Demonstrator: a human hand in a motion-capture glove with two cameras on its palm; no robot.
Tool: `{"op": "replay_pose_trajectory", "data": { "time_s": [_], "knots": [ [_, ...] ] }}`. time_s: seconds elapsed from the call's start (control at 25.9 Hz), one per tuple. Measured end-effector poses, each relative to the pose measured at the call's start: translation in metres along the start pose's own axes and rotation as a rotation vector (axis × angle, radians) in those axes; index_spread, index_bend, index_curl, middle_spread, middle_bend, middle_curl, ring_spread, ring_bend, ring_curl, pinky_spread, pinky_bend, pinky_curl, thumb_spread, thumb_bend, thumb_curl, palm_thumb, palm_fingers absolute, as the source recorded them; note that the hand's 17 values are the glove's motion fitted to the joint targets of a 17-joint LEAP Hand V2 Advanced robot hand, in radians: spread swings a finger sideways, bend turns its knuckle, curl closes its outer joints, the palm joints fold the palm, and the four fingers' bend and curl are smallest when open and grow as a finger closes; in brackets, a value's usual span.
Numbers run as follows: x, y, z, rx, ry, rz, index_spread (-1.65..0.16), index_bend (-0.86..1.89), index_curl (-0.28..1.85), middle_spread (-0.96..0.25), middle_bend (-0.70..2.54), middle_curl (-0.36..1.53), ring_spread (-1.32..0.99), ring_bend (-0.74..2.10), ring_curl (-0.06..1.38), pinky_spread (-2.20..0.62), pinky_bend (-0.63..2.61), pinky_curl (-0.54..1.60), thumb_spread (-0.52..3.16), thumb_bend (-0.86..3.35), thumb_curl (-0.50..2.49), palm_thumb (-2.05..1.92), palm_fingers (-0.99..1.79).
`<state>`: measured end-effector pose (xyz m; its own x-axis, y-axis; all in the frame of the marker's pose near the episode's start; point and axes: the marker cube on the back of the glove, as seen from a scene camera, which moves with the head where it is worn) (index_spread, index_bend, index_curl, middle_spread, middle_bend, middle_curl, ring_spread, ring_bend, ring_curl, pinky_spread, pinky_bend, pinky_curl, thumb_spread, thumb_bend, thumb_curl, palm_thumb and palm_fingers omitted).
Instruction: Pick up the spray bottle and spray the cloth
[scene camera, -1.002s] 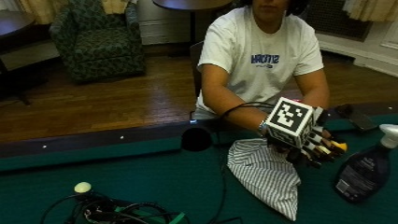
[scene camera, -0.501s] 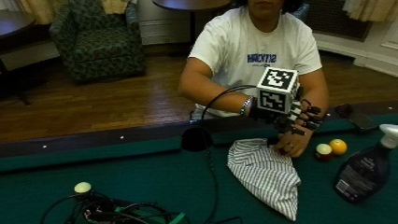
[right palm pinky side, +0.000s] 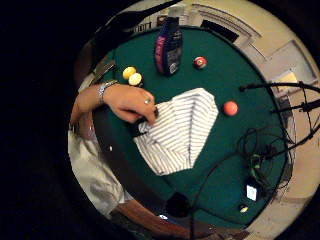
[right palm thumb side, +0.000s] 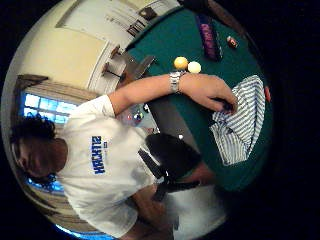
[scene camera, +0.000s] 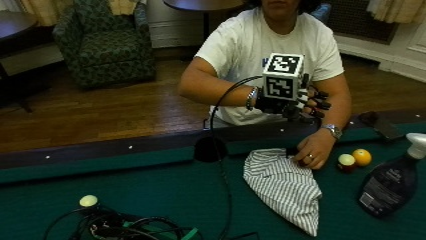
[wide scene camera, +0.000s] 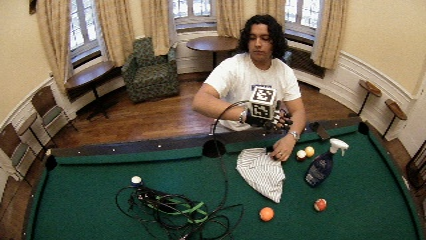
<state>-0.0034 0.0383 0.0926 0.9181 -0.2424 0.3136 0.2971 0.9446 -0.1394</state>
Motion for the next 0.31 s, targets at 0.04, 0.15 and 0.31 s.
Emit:
{"op": "replay_pose_trajectory", "data": {
  "time_s": [0.04,0.15,0.31],
  "knots": [
    [-0.002,0.001,-0.002,0.002,0.011,-0.005,-0.45,0.13,0.28,-0.22,0.18,0.35,-0.18,0.33,0.32,0.2,0.27,0.35,0.98,-0.03,0.36,0.36,0.36],
    [-0.008,0.004,-0.007,0.014,0.041,-0.025,-0.45,0.12,0.27,-0.21,0.16,0.34,-0.17,0.35,0.32,0.21,0.3,0.35,0.98,-0.03,0.35,0.37,0.36],
    [-0.013,0.005,-0.01,0.029,0.039,-0.041,-0.46,0.12,0.26,-0.2,0.16,0.33,-0.16,0.38,0.33,0.2,0.33,0.36,0.98,-0.03,0.35,0.37,0.36]
  ]
}}
